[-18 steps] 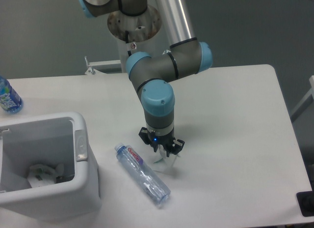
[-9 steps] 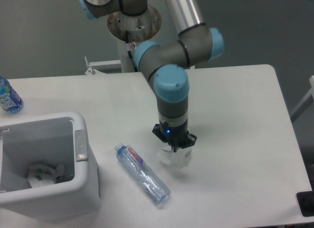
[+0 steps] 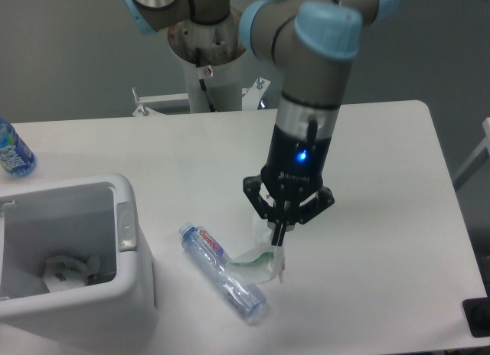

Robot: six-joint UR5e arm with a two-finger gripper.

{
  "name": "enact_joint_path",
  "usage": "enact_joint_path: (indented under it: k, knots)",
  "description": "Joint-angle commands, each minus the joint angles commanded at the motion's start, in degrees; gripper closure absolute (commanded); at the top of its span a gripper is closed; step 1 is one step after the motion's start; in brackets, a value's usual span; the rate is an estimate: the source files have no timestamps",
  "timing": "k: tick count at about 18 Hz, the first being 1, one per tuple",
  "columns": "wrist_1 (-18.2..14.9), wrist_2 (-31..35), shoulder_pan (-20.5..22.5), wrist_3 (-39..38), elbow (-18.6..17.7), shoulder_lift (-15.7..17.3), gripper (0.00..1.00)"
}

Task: Place the trash in the trash can
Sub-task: 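Carry the paper over the white bin and open the gripper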

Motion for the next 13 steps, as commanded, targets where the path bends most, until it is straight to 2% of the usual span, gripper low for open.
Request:
enact_joint_path:
  k: [2,3,8,10,13]
  knots:
    - [0.09,-0.97,-2.19,-3.44,-0.35,1.94,1.0]
    - [0.09,-2.54,-8.47,-11.55,0.0,3.25,1.0]
    - [0.09,-2.64,-15.46,-12.42,-0.62,3.71,1.0]
    - [0.09,-2.56,-16.53,-12.07,-0.88,3.36,1.0]
    - [2.8,-2.47,-18.28,-10.84,-1.58,1.95,0.78]
